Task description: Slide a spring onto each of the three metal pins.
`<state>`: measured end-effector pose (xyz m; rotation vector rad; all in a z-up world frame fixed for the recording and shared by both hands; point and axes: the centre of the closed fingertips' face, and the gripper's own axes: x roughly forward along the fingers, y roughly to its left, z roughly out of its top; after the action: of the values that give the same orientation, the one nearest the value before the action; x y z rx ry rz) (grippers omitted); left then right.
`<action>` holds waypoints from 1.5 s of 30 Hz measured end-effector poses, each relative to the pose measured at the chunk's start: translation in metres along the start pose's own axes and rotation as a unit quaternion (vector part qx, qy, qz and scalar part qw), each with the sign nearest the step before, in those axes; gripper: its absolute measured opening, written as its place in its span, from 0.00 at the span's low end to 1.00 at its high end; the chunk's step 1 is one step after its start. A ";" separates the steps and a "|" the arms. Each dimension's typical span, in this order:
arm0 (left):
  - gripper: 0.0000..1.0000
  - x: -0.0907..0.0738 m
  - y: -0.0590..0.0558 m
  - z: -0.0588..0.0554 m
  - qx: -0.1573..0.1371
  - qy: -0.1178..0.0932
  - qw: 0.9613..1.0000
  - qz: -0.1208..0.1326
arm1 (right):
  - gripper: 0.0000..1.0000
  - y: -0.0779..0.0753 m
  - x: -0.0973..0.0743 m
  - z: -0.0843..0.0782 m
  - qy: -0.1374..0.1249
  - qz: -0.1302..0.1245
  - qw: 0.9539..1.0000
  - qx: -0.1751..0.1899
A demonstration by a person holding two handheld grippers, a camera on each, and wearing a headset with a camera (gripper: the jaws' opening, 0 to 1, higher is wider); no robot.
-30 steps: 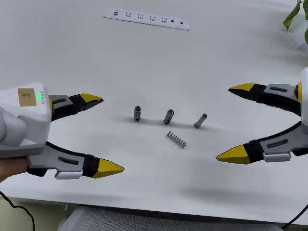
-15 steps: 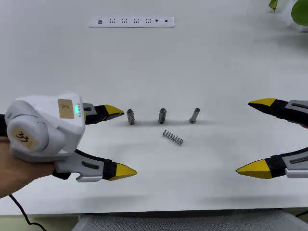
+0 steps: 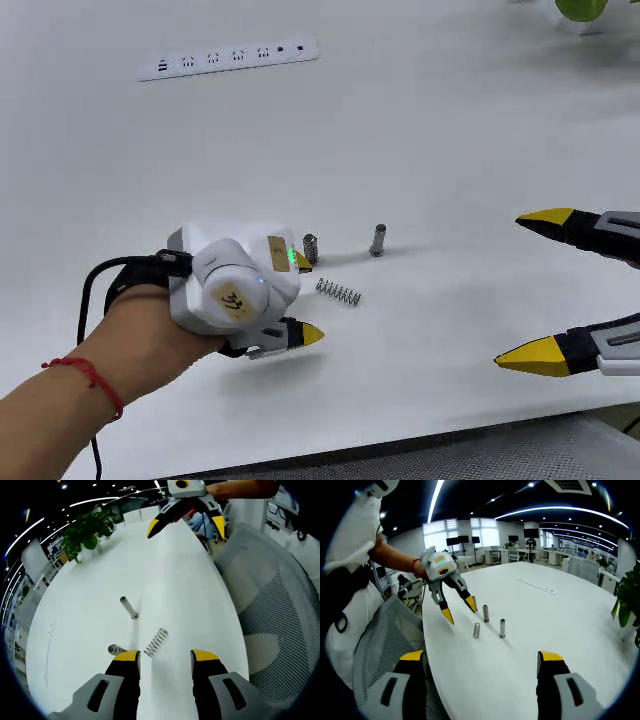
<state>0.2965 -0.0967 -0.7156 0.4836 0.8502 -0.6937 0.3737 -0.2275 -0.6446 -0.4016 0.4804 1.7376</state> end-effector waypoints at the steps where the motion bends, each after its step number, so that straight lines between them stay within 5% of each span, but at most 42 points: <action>1: 0.41 0.004 0.000 0.000 -0.002 0.003 1.000 -0.001 | 0.92 0.000 -0.001 -0.001 -0.001 -0.001 1.000 0.002; 11: 0.33 0.029 0.007 -0.005 -0.012 0.036 0.999 0.011 | 0.91 0.004 -0.007 -0.014 -0.001 -0.010 1.000 0.019; 23: 0.24 0.034 0.011 -0.018 -0.031 0.063 0.997 0.023 | 0.90 0.004 -0.009 -0.010 -0.007 -0.017 1.000 0.021; 33: 0.19 0.031 0.009 -0.022 -0.056 0.060 0.996 0.029 | 0.91 -0.001 -0.013 -0.021 -0.004 -0.015 1.000 0.024; 45: 0.13 0.030 0.005 -0.022 -0.049 0.069 0.996 0.018 | 0.90 -0.001 -0.014 -0.019 -0.007 -0.021 0.999 0.026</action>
<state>0.3030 -0.0900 -0.7522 0.4616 0.9981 -0.5888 0.3782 -0.2490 -0.6541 -0.3602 0.5022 1.6829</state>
